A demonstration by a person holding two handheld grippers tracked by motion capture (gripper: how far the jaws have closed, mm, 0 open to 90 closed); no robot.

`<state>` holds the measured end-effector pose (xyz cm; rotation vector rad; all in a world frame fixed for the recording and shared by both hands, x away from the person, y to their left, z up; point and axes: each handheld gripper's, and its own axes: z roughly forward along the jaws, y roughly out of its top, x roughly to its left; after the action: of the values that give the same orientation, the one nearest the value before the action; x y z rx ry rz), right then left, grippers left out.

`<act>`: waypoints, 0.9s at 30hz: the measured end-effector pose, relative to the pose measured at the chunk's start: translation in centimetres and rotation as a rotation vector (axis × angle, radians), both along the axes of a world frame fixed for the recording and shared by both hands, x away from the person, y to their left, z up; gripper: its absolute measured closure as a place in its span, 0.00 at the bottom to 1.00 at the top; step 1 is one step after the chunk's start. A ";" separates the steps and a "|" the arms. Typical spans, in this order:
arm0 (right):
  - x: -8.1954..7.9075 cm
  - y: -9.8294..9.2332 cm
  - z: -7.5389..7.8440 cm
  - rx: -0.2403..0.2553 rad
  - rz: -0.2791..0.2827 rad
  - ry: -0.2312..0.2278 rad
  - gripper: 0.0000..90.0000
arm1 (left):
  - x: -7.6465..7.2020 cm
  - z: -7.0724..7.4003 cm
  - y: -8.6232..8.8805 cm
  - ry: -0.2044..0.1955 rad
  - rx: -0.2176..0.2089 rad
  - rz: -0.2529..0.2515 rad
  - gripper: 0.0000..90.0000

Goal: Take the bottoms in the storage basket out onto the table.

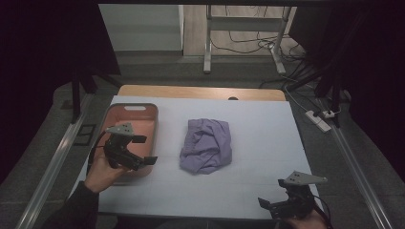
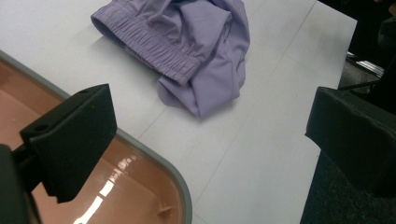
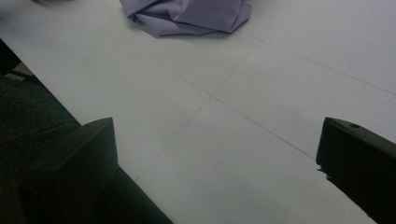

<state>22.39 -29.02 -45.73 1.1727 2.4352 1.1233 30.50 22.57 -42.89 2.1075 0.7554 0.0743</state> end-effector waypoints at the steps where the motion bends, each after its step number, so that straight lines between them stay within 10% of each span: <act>1: 0.0 0.0 0.0 0.000 0.000 0.000 0.00 | -0.1 0.0 0.1 0.000 0.001 0.004 0.02; 27: 0.0 0.1 -0.1 -0.006 0.012 0.004 0.00 | -2.8 -1.7 2.6 -0.034 0.070 0.068 0.00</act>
<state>22.41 -28.87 -45.80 1.1613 2.4506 1.1176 27.67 25.15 -44.64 2.1408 0.8151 0.1754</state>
